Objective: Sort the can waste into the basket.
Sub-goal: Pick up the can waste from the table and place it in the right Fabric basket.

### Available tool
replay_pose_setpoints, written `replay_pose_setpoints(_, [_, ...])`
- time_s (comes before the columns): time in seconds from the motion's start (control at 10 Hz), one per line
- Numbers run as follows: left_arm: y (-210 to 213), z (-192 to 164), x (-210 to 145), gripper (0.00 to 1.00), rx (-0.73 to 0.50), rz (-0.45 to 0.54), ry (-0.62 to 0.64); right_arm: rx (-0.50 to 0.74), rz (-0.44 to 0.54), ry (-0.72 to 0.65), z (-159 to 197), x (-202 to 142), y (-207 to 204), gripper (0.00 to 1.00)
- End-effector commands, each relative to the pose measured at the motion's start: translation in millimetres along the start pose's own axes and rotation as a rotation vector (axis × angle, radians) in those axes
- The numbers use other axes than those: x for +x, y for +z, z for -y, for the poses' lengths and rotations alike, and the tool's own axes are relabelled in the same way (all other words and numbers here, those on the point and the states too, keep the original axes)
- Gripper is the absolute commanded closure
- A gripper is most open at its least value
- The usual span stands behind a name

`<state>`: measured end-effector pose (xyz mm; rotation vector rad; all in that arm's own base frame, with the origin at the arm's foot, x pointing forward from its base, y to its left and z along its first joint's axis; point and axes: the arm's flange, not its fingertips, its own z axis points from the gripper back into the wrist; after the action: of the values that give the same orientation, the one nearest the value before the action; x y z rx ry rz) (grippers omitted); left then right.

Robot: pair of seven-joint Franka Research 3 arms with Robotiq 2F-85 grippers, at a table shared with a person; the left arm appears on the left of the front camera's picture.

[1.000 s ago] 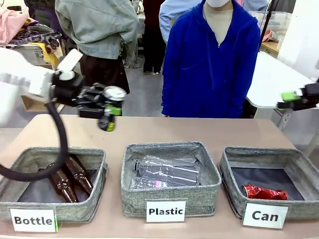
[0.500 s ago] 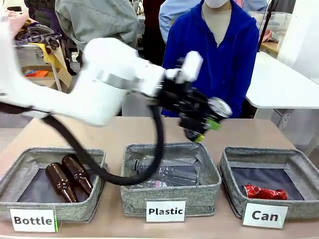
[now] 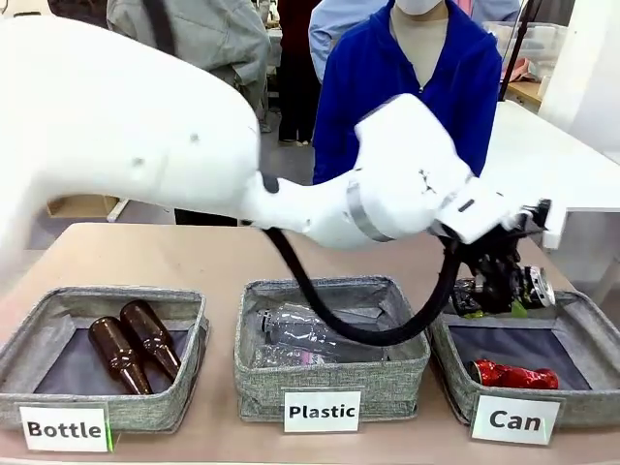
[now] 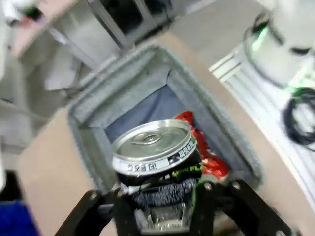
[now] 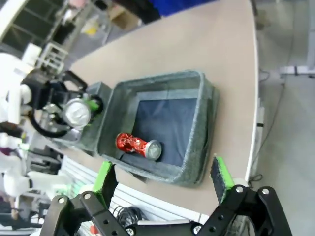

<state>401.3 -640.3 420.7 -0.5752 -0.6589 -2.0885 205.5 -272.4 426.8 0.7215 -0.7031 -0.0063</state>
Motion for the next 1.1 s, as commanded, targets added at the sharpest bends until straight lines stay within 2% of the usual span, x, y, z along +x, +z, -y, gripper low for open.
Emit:
replay_pose_setpoints(0.0, [-16.8, -30.3, 27.8, 0.64, -0.013, -0.055, -0.014, 0.023, -0.026, 0.037, -12.3, 17.7, -3.7, 0.00])
replay_pose_setpoints(0.5, [-21.4, -30.7, 25.6, 0.64, -0.025, -0.072, -0.010, 0.023, -0.026, 0.037, -12.3, 17.7, -3.7, 0.00])
replay_pose_setpoints(0.6, [-21.1, -30.1, 26.1, 0.16, -0.034, -0.068, -0.019, 0.023, -0.026, 0.037, -12.3, 17.7, -3.7, 0.00])
replay_pose_setpoints(0.7, [-21.6, -29.1, 27.0, 0.06, -0.036, -0.059, -0.022, 0.023, -0.026, 0.037, -12.3, 17.7, -3.7, 0.00])
replay_pose_setpoints(0.8, [-21.0, -27.7, 28.4, 0.00, -0.032, -0.048, -0.036, 0.023, -0.026, 0.037, -12.3, 17.7, -3.7, 0.00])
replay_pose_setpoints(1.0, [-19.9, -27.6, 29.0, 0.00, -0.032, -0.056, -0.040, 0.023, -0.026, 0.037, -12.3, 17.7, -3.7, 0.00])
